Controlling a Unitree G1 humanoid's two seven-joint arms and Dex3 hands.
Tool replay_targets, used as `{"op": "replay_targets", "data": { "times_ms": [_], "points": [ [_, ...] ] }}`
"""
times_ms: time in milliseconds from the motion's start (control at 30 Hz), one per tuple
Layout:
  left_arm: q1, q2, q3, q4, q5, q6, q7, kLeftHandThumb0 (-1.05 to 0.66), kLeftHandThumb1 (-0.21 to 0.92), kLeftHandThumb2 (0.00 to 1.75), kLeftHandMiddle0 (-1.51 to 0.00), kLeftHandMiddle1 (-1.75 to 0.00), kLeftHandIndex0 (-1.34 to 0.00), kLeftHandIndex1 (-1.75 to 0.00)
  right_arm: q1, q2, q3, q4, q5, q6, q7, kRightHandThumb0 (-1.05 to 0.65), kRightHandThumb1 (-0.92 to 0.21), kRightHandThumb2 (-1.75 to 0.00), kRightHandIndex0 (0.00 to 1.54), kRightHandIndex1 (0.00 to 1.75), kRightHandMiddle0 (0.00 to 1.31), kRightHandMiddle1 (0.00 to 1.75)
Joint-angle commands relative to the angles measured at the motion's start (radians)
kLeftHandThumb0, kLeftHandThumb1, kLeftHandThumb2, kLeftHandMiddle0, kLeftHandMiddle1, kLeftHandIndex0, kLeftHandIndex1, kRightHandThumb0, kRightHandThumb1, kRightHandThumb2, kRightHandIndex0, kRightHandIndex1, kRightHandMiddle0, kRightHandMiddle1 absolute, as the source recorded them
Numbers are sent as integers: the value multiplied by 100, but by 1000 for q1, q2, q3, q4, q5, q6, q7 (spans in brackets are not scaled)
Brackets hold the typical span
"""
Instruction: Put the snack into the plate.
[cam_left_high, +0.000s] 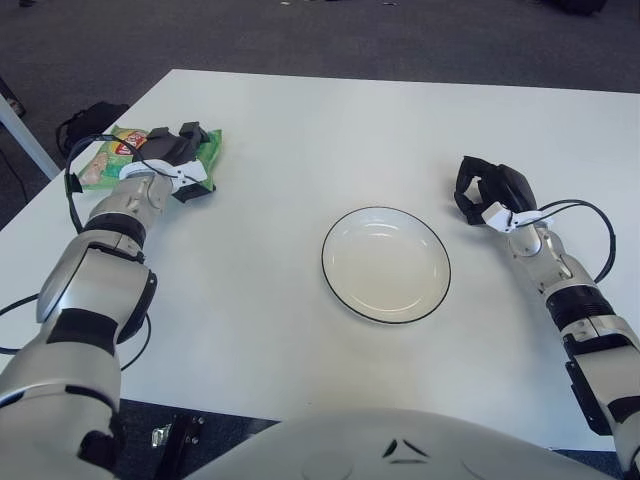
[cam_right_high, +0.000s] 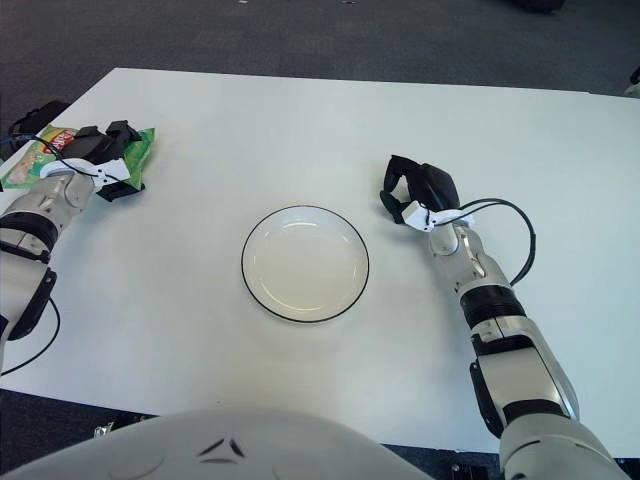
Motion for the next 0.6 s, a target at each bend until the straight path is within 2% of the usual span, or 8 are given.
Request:
{"op": "replay_targets", "data": {
  "times_ms": [0,300,433,567],
  "points": [
    [35,-11,-21,10,21,9,27,49,19,146,-70,-174,-69,-174,88,9,53,47,-54,59,59,-53,-21,-145,128,175,71,175],
    [-27,-22,-4,-17,-17,2,-22,52,18,149,-72,-175,-89,-175,84,10,62,44,-67,68,56,-53,-21,-145,127,175,71,175],
    [-63,-38,4,-41,-33,16,-62,53,17,149,-73,-175,-93,-175,84,10,65,38,-71,76,55,-53,-21,-145,127,175,70,175],
    [-86,-35,17,-81,-54,-5,-98,53,17,150,-73,-175,-97,-175,82,7,69,42,-71,76,60,-53,-21,-144,127,175,70,175]
  ]
}}
